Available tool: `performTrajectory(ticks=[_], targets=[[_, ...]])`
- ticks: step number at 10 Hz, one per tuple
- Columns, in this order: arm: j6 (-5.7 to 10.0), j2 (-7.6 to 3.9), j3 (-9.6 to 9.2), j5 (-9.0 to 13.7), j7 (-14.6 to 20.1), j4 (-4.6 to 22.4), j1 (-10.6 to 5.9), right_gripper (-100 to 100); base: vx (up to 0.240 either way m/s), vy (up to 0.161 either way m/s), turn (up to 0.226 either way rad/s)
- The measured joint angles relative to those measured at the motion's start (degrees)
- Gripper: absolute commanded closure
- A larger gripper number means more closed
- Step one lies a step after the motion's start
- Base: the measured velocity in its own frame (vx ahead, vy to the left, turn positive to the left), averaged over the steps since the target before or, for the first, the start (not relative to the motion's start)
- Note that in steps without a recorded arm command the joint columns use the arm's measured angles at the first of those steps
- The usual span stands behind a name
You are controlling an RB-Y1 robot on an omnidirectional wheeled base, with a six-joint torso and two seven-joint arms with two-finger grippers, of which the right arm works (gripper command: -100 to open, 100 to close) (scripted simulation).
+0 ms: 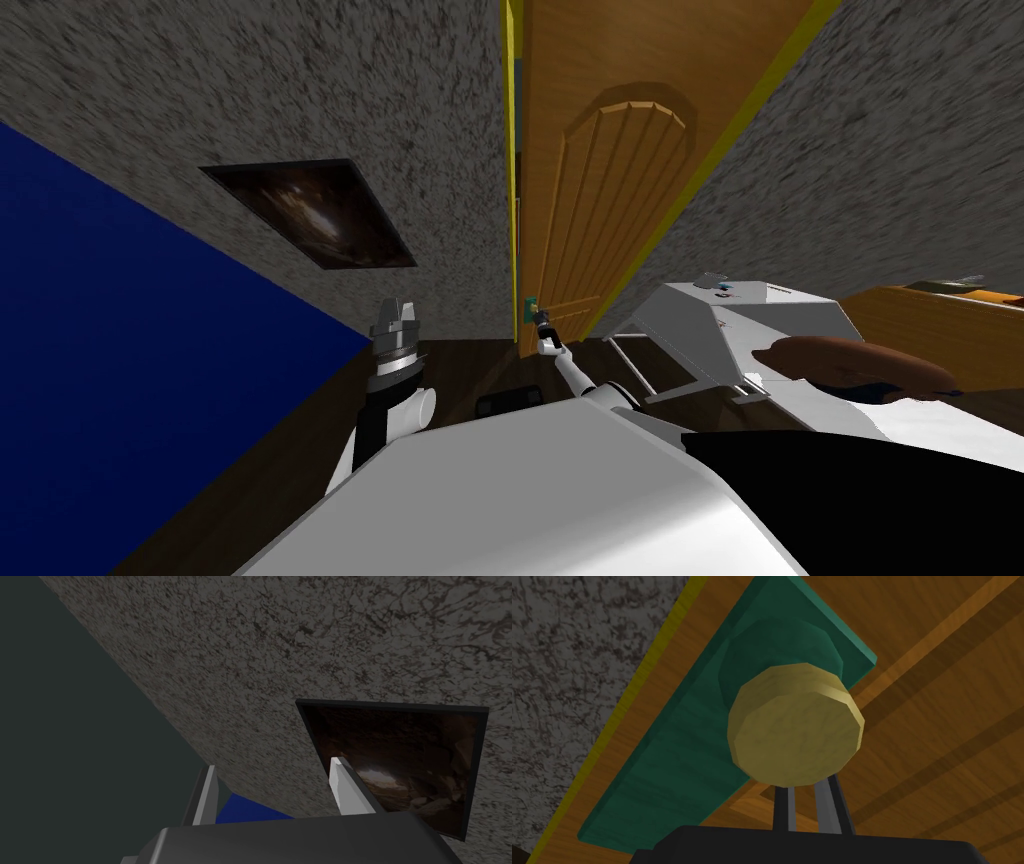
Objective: Pull the door open
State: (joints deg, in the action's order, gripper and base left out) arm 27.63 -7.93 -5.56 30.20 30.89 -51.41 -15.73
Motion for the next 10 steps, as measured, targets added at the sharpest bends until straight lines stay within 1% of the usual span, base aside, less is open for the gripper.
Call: performTrajectory(ticks=[1, 2, 3, 4, 6, 10], targets=[[0.11, -0.23, -0.05, 0.7, 1.1, 0.1, -0.02, -100, -0.080, 0.008, 0.186], [0.04, -0.09, -0.71, 1.3, 2.4, -0.3, 0.01, -100, -0.104, 0.015, 0.180], [-0.41, 0.16, -1.09, 2.1, 3.6, -1.1, -0.05, -100, -0.123, 0.026, 0.097], [-0.50, 0.07, -1.47, 2.9, 5.0, -1.2, -0.13, -100, -0.117, 0.006, 0.081], [-0.62, -0.33, -1.98, 4.8, 8.2, -1.5, -0.01, -100, -0.104, -0.034, 0.110], [-1.35, -1.34, -2.87, 8.9, 14.8, -2.6, 0.35, -100, -0.095, -0.063, 0.107]])
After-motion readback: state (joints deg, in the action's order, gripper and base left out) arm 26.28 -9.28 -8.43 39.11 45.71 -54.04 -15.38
